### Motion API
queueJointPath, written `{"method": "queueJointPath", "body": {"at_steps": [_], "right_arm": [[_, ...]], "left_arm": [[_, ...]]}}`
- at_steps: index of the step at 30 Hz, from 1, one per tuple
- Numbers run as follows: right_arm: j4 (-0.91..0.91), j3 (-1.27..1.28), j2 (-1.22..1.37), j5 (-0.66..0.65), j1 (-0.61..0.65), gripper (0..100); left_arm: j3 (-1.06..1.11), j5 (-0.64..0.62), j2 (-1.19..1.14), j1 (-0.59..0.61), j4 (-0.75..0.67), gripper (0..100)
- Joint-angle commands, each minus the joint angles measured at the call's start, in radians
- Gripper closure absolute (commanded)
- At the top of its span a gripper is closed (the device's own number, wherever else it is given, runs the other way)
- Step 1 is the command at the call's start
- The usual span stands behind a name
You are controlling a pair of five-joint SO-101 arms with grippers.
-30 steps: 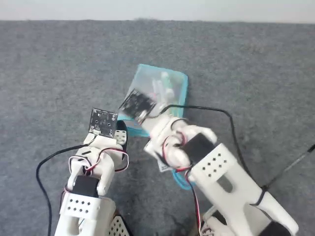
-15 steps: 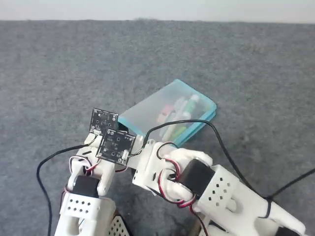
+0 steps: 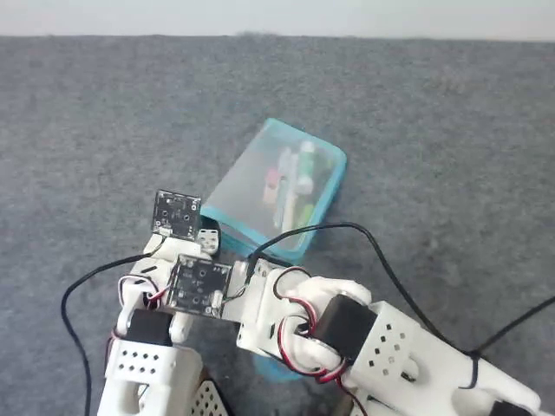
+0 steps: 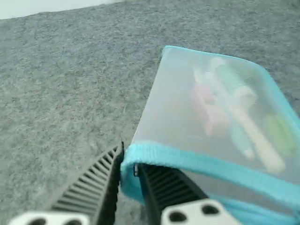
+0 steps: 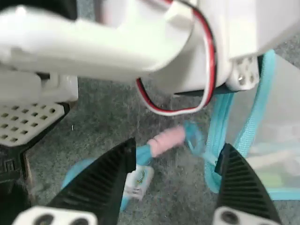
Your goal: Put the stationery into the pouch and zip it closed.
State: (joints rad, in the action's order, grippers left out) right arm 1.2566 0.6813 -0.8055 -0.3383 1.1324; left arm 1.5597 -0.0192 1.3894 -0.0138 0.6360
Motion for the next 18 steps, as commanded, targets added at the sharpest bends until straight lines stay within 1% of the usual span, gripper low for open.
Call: {"method": "queueJointPath", "body": {"at_steps": [1, 3, 5, 8, 11, 13, 15, 18], "right_arm": [[0.05, -0.008, -0.035, -0.038, 0.004, 72.5], [0.073, -0.008, -0.035, -0.038, 0.001, 72.5], [0.074, 0.003, -0.035, -0.043, -0.033, 72.5], [0.041, 0.044, -0.035, -0.11, -0.157, 72.5], [-0.061, 0.126, -0.035, -0.166, -0.292, 72.5], [-0.125, 0.183, -0.035, -0.203, -0.349, 72.5], [-0.173, 0.23, -0.035, -0.226, -0.375, 72.4], [-0.243, 0.284, -0.035, -0.23, -0.375, 72.4]], "left_arm": [[-0.085, -0.015, -0.021, 0.02, -0.014, 99], [-0.091, -0.015, -0.021, 0.02, -0.009, 99], [-0.094, -0.014, -0.021, 0.02, 0.002, 99], [-0.094, -0.014, -0.021, 0.02, 0.003, 99], [-0.096, -0.014, -0.021, 0.02, 0.003, 99], [-0.101, -0.012, -0.021, 0.018, 0.003, 99], [-0.102, -0.012, -0.021, 0.018, 0.003, 99], [-0.102, -0.012, -0.021, 0.014, 0.003, 99]]}}
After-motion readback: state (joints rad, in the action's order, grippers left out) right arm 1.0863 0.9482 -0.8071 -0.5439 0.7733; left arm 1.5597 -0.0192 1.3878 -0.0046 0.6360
